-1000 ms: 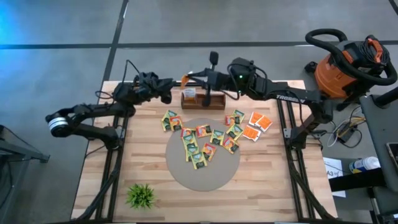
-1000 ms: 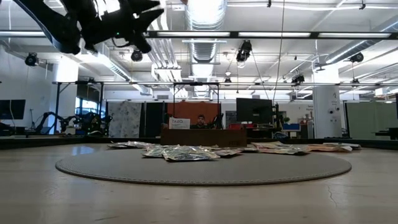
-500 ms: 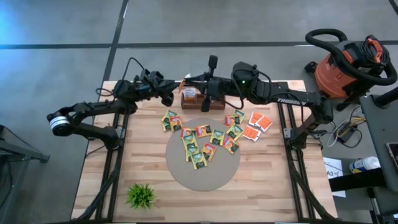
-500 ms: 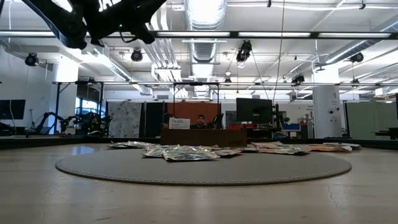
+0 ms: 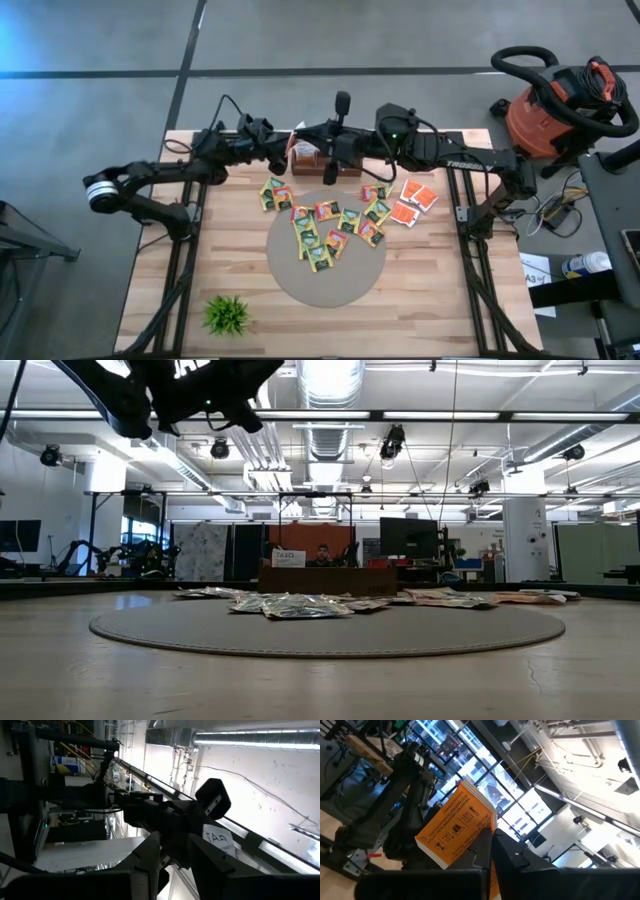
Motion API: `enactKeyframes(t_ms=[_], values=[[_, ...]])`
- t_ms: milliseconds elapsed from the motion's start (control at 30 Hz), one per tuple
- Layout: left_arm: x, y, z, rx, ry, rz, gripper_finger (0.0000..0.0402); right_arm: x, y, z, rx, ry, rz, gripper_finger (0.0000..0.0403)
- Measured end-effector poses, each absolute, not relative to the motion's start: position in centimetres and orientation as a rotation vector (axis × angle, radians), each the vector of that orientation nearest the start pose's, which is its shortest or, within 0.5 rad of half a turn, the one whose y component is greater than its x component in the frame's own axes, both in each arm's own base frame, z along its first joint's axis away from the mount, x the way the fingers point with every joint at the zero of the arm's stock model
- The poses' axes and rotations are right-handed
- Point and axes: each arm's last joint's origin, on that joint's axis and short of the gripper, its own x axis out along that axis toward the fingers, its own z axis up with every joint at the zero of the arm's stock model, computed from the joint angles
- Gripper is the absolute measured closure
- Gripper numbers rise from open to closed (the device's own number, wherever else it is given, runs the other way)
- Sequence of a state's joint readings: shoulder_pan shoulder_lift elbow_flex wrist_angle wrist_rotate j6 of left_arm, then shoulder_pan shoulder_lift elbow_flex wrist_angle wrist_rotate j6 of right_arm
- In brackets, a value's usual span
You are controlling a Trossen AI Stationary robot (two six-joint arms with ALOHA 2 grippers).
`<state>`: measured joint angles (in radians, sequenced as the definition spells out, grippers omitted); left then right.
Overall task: Pick & Place Tea
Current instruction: Put the white tea bag into the left section of the wooden organizer
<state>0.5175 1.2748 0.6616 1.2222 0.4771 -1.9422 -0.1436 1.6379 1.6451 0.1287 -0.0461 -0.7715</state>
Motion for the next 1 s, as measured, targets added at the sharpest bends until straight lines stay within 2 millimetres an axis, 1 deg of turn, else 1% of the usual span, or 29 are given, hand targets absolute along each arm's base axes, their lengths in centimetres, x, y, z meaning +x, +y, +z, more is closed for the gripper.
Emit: enactKeyframes(t_ms=[133, 233, 333, 633, 1000], values=[[22.7, 11.4, 33.4, -1.517, -0.422, -0.528, 0.0305, 37.4, -5.3, 44.2, -0.784, -0.092, -0.142, 0.0394], [22.7, 11.3, 34.0, -1.495, -0.418, -0.552, 0.0305, 37.2, -5.2, 44.4, -0.808, -0.098, -0.145, 0.0394], [22.9, 10.9, 34.3, -1.485, -0.395, -0.579, 0.0305, 37.2, -5.2, 44.5, -0.825, -0.106, -0.143, 0.0394], [23.5, 9.6, 34.4, -1.498, -0.353, -0.626, 0.0305, 37.2, -5.1, 44.5, -0.833, -0.126, -0.1, 0.0394], [23.6, 9.2, 35.6, -1.454, -0.375, -0.658, 0.0305, 37.3, -5.0, 44.4, -0.836, -0.138, -0.065, 0.0394]])
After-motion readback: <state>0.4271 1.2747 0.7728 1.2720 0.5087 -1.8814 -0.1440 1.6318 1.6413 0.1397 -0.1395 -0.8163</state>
